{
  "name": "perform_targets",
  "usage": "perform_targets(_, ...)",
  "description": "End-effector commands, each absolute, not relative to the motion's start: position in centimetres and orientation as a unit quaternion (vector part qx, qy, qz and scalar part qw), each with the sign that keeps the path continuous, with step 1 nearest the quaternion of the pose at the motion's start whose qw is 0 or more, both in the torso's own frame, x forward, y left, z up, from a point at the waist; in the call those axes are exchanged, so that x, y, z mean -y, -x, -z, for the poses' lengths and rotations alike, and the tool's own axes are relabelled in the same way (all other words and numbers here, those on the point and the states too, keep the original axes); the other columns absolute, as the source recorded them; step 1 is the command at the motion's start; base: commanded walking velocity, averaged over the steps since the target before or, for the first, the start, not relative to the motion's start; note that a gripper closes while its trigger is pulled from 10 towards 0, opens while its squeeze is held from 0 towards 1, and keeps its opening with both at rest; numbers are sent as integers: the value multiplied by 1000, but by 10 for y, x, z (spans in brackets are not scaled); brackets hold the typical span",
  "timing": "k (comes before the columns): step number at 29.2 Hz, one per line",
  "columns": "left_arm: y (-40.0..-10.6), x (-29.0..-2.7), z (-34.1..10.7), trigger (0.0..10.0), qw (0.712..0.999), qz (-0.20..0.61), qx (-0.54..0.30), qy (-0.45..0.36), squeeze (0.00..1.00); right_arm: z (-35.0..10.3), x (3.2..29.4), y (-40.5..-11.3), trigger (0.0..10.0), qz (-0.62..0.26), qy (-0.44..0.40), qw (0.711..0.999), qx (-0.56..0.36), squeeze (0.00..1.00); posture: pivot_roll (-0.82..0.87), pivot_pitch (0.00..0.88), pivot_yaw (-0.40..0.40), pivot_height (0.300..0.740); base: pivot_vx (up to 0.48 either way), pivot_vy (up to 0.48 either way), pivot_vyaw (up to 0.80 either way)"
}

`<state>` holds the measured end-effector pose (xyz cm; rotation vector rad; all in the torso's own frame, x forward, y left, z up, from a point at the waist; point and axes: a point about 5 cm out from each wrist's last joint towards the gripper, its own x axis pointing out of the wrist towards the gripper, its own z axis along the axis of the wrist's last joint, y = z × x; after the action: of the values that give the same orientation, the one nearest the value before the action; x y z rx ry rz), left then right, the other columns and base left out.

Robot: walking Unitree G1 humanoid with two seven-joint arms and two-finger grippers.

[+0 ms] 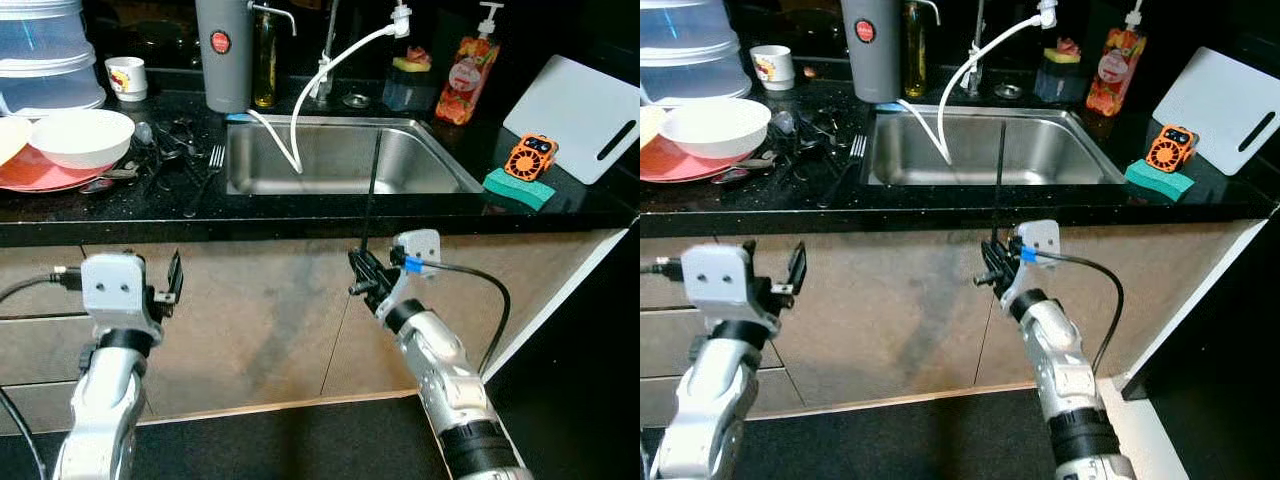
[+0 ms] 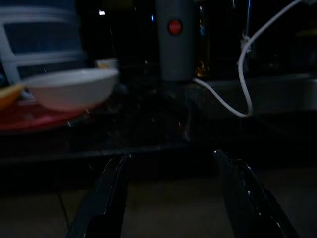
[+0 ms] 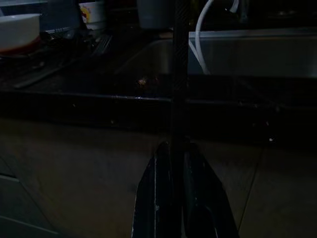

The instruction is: Kitchen organization

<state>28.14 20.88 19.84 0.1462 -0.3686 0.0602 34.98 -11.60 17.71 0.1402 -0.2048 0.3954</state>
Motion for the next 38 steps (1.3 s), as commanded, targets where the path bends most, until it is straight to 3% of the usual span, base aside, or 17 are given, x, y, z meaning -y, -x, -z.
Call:
perform_targets(1, -281, -210, -203, 10000, 979, -28, 187, -78, 0, -178, 119, -350, 10000, -190, -73, 974, 96, 0, 38, 58, -66, 740, 296, 0, 0)
perform_targets(38, -283, -199, -240, 10000, 966, 2, 233, -116, 0, -207, 118, -354, 10000, -191, -120, 964, 140, 0, 60, 36, -60, 740, 328, 0, 0)
